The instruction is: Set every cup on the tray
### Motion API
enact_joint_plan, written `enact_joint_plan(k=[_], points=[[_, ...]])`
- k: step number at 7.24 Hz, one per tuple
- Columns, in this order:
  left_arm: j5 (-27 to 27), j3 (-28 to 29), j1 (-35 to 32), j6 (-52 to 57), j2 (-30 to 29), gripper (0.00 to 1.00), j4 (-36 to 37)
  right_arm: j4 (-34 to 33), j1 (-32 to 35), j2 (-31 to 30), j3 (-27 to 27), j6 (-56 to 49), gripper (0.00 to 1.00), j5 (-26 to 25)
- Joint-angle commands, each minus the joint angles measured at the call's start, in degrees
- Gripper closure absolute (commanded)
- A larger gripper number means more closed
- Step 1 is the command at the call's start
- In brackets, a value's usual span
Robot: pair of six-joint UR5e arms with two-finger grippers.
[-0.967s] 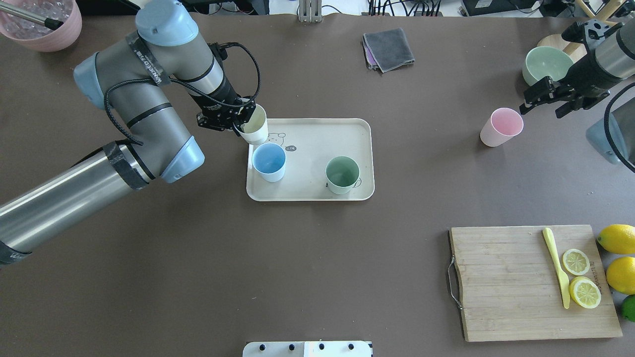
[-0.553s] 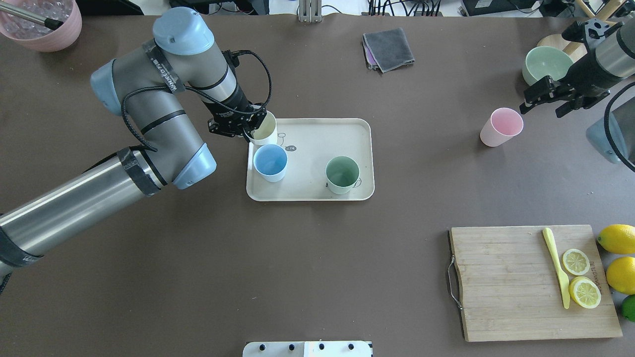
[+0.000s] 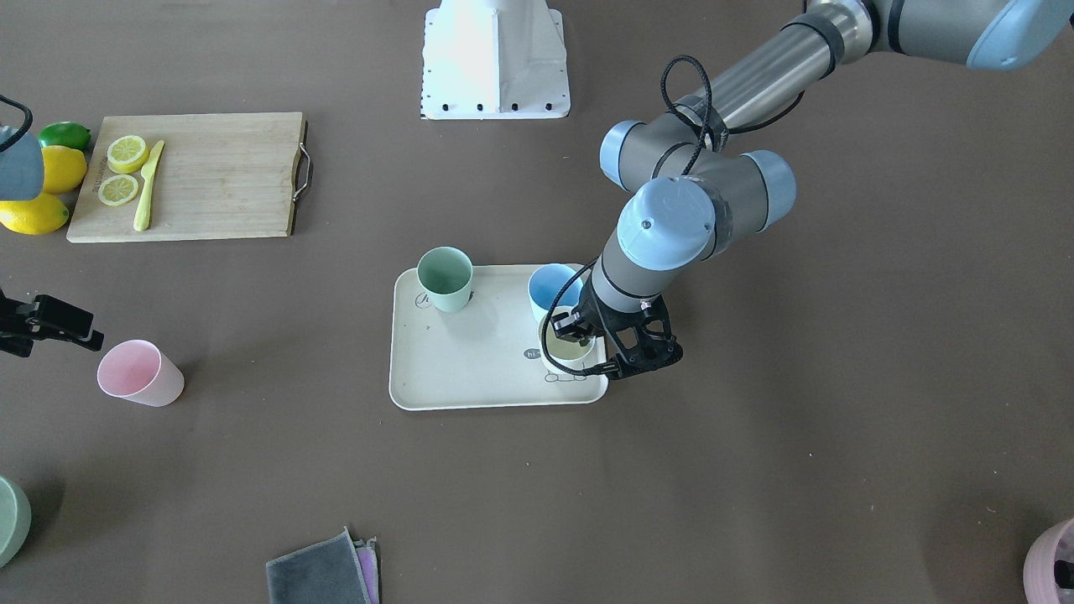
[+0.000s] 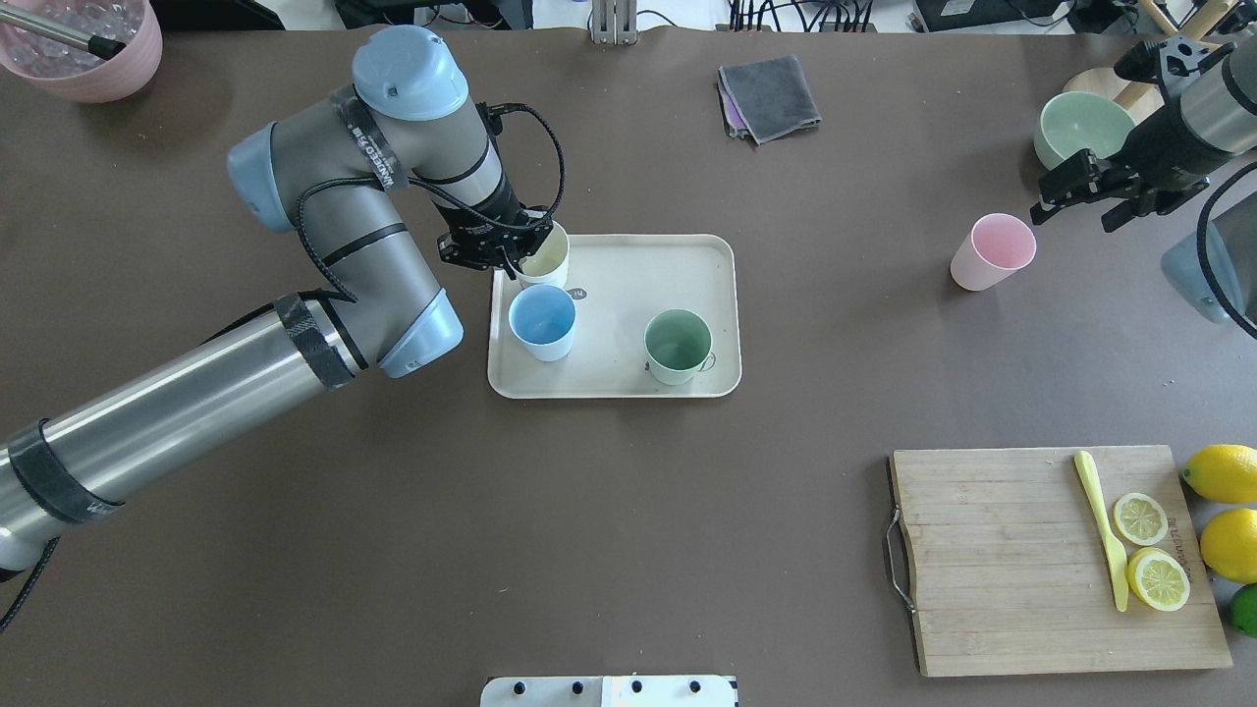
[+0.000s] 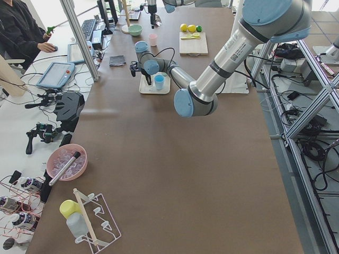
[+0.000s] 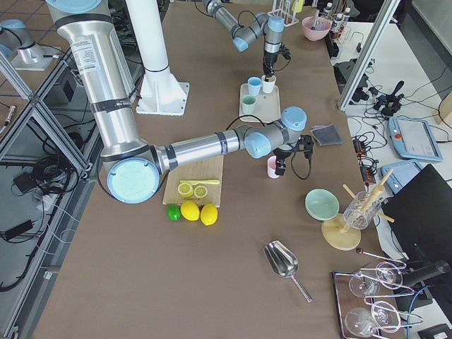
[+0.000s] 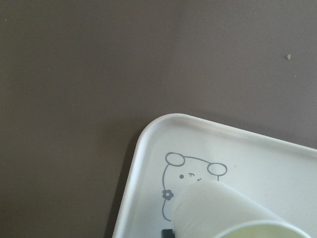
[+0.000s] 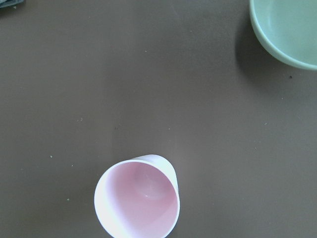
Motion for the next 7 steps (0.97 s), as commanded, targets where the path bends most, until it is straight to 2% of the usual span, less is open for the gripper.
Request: enact_joint_plan(k=[1,3,4,6,7], points=[[1.28,1.10,-0.16,0.23,-0.09,1.00,-0.76,0.03,0.09,0.01,0.26,0.00,0.00,0.18],[1.28,1.54,-0.16,0.14,0.08,0.97,-1.81,0.03,0.09,0.01,0.27,0.00,0.00,0.18],[1.28,1.54,-0.07,0.23,0.17,0.03,-1.99,0.03,0.09,0.01,0.27,0.00,0.00,0.09],[0.58,0.67,-1.38,0.32,0.26,0.02,-1.38,-0.06,0.01,0.45,-0.08,0.00,0.00,-0.09],[-1.94,-0.21,-3.74,0.40,0.26,0.02,-0.59,-0.06,0.01,0.71,-0.69,0.00,0.00,-0.35]])
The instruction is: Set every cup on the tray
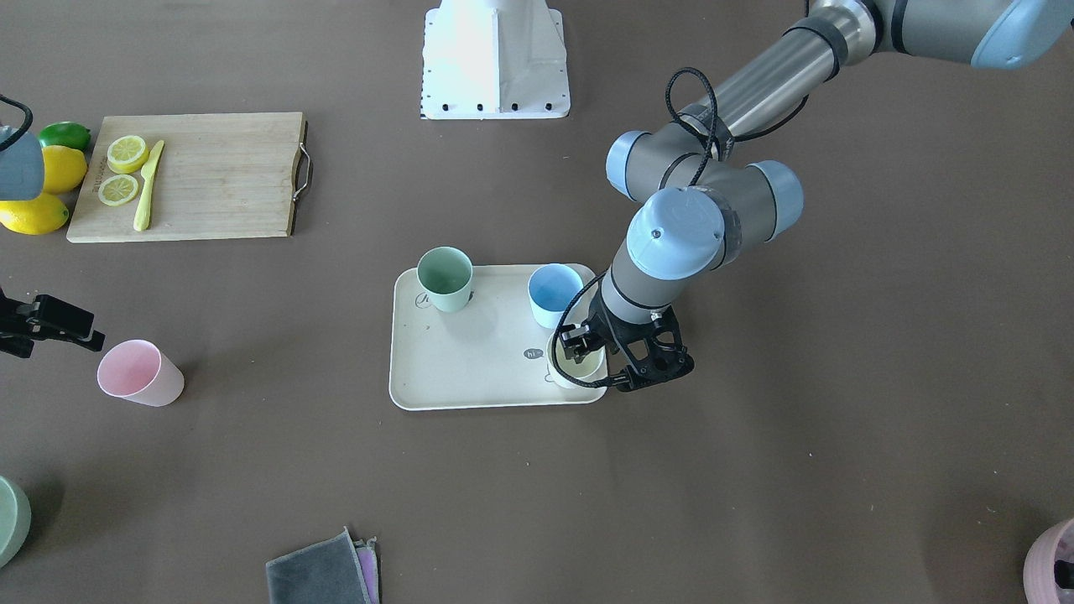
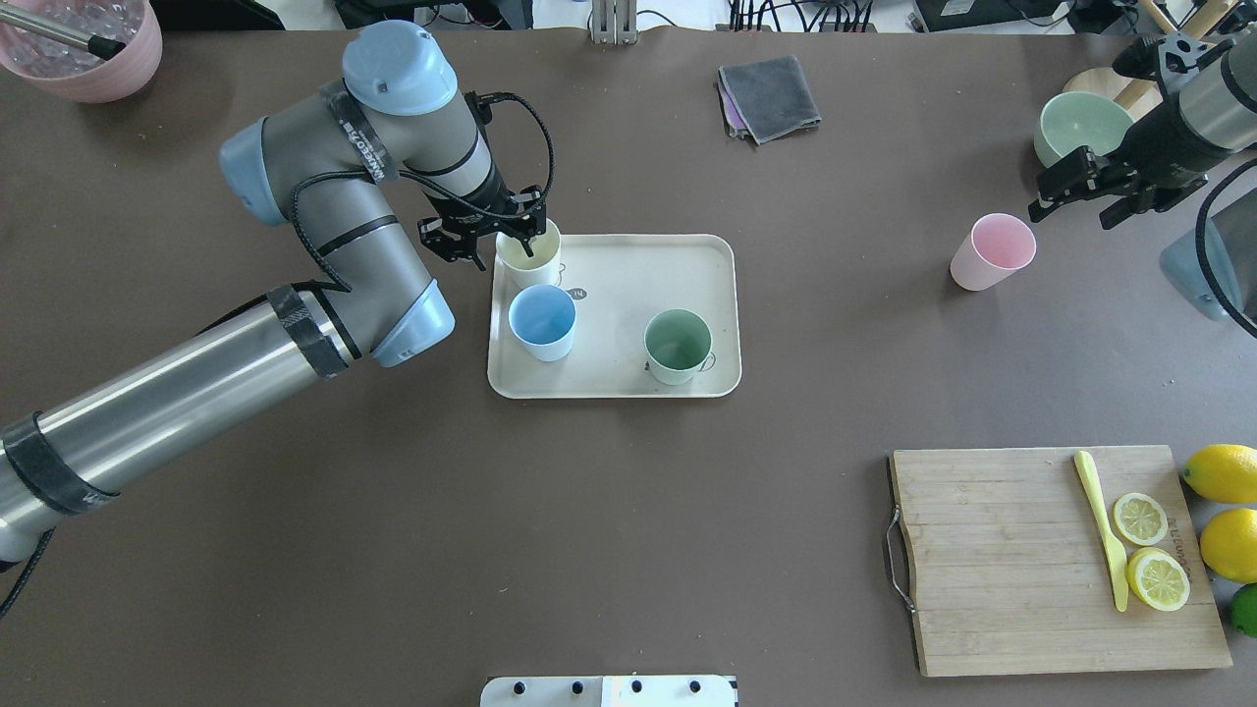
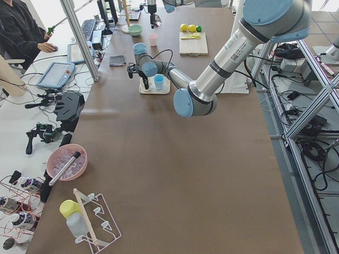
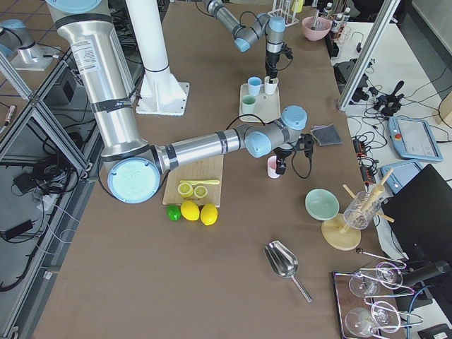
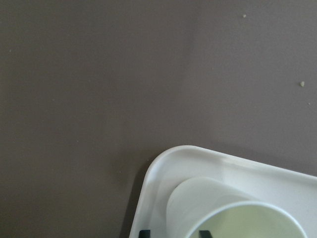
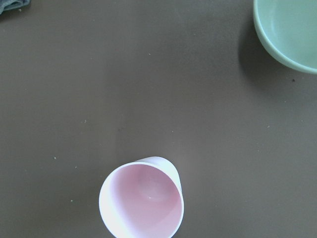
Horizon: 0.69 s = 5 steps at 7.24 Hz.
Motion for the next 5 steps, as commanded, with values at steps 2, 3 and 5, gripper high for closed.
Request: enact_joint_plan(k=[2,3,5], points=[[-8.20,-1.59,-6.21,0.45,0.37,0.02,1.32,-0.03,-0.10,1.80,-0.99,0.35,0.00,-0.41],[-8.38,-2.20,-7.53,1.06,0.55,0.02,2.45,0.14,-1.15,2.07,-1.95,0.53,0.00,-1.64],[-11.01,-3.97,-9.20,3.52,2.56,0.02,3.42,0.93,-4.39,3.13,-4.76,0.53,0.00,-5.15]])
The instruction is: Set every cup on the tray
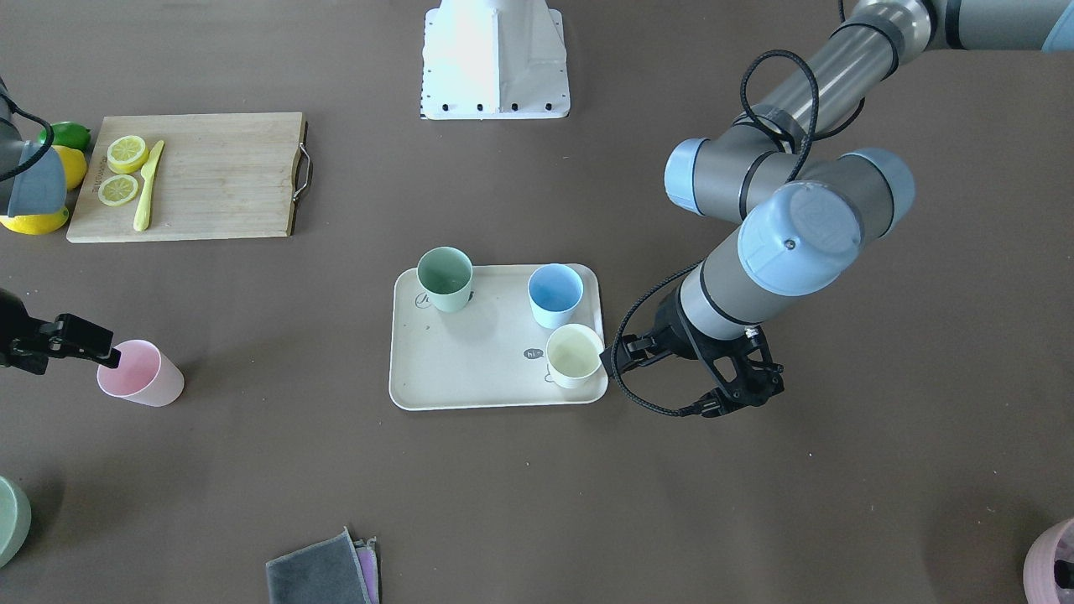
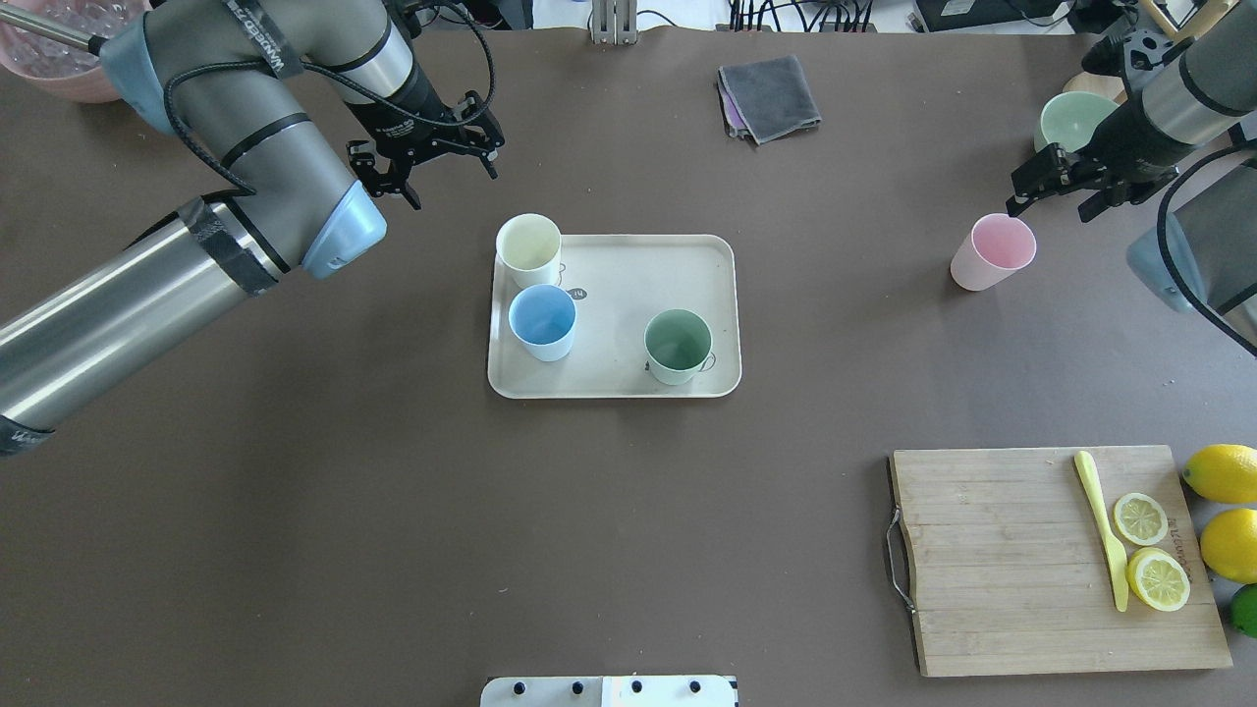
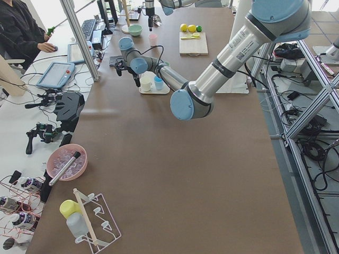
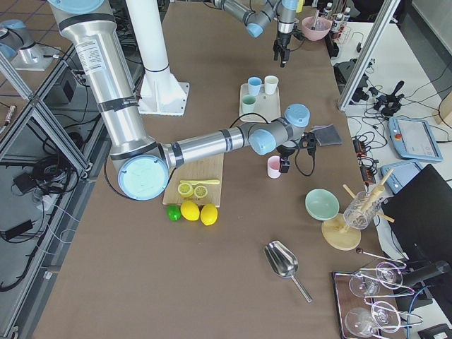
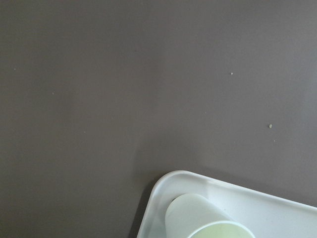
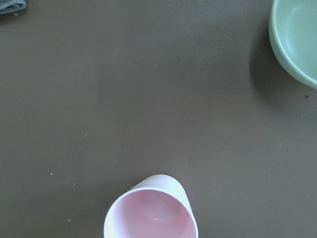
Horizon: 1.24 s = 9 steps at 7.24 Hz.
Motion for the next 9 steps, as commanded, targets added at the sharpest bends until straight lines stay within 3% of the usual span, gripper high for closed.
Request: enact_joint_plan(k=[1,5,6,7,8,9], points=[[-1.20,-0.71,-0.89,1.23,1.03,0.02,0.39,0.51,-2.33,0.13,-1.72,-0.13,0.00,-3.32],[-1.20,-0.62,-0.89,1.49,1.03,0.02,0.39,0.50,-2.69,0.31,-4.17,-0.40,0.00,-3.42],[-1.20,-0.62,-0.89,1.49,1.03,0.02,0.39,0.51,-2.87,0.31,-4.35,-0.14,0.05,-3.42],[-1.20,-0.62,-0.89,1.49,1.03,0.02,0.39,0.51,-2.87,0.40,-4.27,0.13,0.81,-3.42],[-1.11,-0.62,-0.98,1.49,1.03,0.02,0.39,0.51,-2.95,0.14,-4.27,-0.48,1.00,-3.33],[-0.93,-0.62,-0.98,1.49,1.03,0.02,0.39,0.51,-3.13,0.40,-4.27,-0.48,1.00,-3.25]])
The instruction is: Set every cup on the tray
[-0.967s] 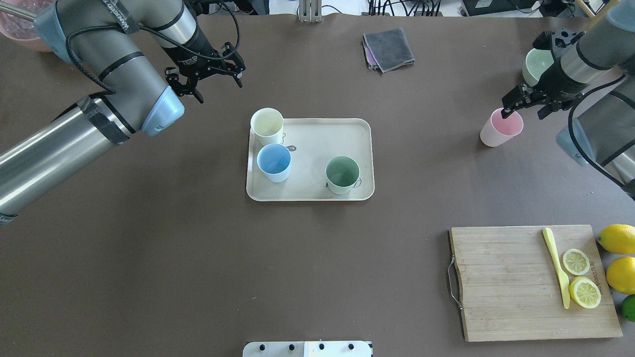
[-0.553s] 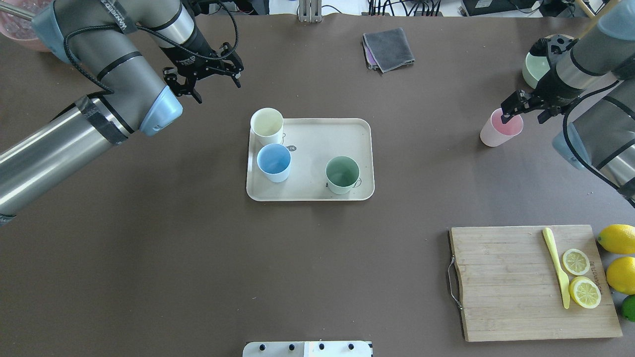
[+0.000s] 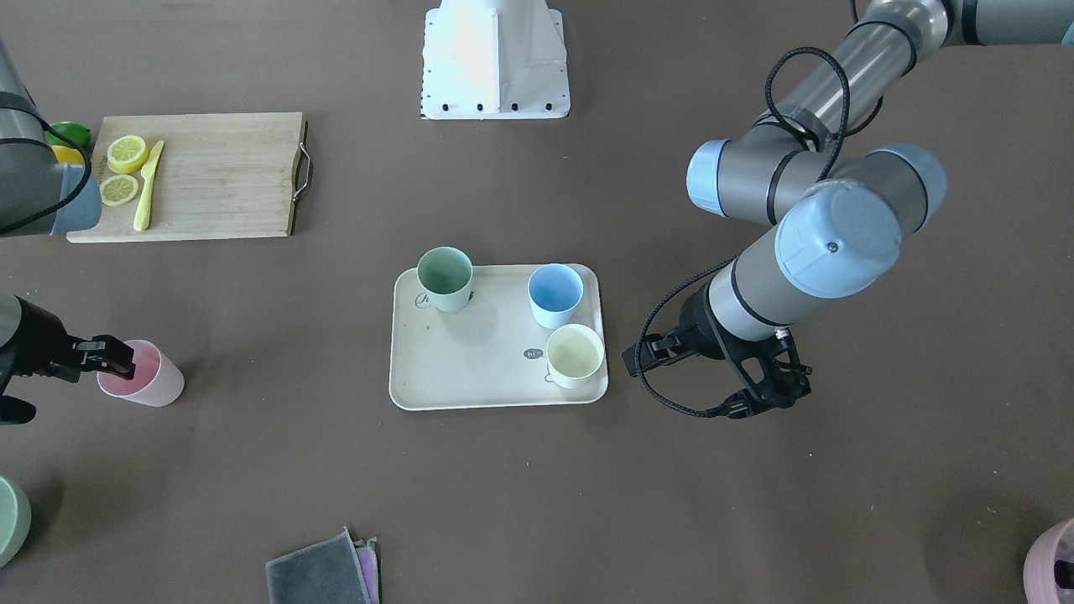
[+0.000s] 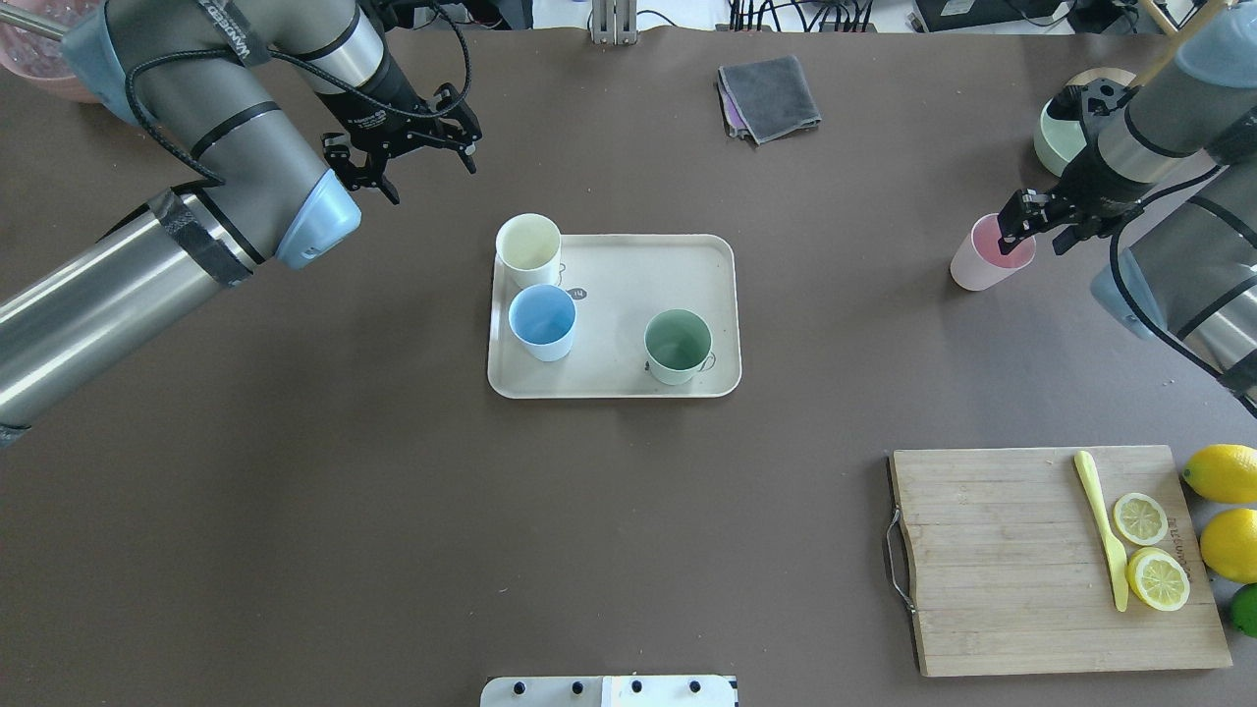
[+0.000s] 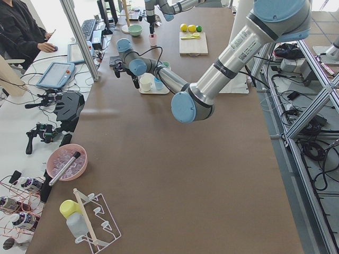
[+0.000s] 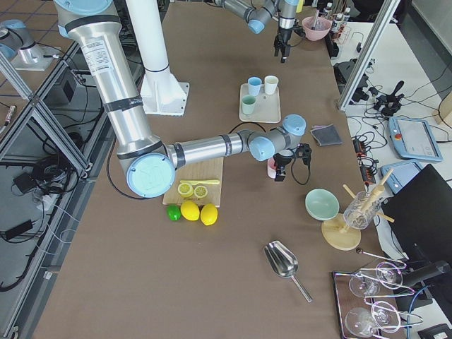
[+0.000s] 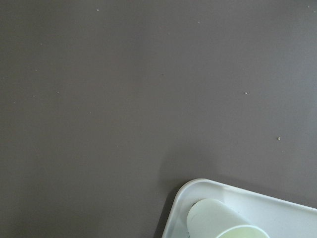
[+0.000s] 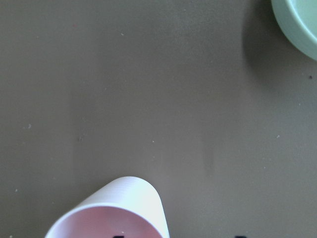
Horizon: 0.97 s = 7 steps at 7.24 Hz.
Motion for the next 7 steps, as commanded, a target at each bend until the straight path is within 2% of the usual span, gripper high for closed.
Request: enact_joint_plan(k=[1,4,5,6,7], points=[[0.25,0.00,-0.12,0.00,0.09,0.02,0.00,0.00,-0.26,0.38,0.15,0.11,1.00,0.45],[-0.88,-1.92,-2.48,0.00,0.18,0.02,2.36,-0.70,0.53,2.57,1.12,2.47,1.00,5.97],[-3.50,-4.89,-4.49,0.26,3.05,0.02,2.90,-0.70,0.62,4.41,1.30,5.79,1.00,6.94],[-5.35,-9.53,-6.78,6.18,8.12,0.02,3.86,-0.35,-0.68,7.30,1.47,12.87,1.00,6.95],[-6.16,-9.84,-8.97,12.86,8.52,0.02,7.61,-0.35,-2.35,9.68,2.26,17.03,1.00,6.61]])
